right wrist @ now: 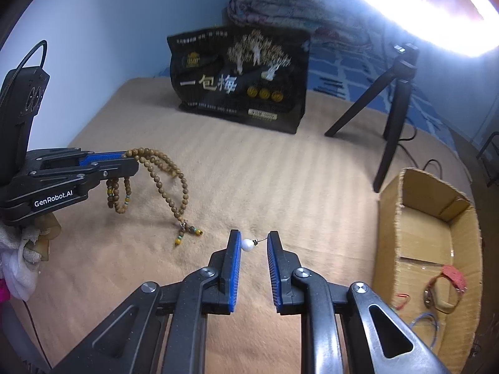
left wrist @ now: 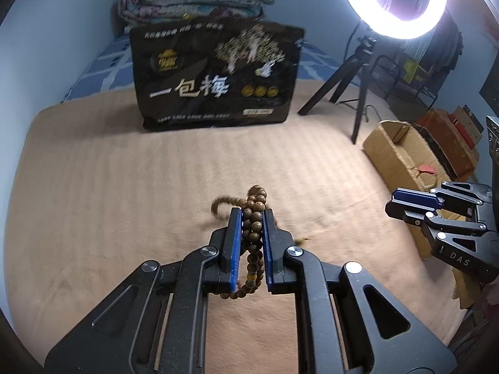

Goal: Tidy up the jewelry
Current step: 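Lift the bead necklace and pearl earring and carry both over the box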

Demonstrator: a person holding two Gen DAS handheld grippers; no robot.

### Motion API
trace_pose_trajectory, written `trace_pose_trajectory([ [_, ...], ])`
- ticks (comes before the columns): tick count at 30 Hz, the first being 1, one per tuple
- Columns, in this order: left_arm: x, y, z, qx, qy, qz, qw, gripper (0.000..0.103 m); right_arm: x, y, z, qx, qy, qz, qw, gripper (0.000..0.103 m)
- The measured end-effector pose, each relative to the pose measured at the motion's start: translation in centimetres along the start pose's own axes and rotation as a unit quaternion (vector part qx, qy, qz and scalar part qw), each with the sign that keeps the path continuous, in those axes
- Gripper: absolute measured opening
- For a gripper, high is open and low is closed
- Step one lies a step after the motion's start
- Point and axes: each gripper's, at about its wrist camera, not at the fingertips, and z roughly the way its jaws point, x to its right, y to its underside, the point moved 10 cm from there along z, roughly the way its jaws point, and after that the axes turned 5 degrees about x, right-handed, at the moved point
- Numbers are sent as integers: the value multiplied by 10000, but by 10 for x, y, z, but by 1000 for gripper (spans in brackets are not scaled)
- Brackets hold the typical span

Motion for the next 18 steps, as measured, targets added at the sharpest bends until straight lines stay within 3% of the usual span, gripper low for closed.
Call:
trace_pose_trajectory([
  [18, 80, -32, -28, 326, 318, 222, 9987, 11, 66, 20, -75, 320, 405, 353, 9980, 15],
])
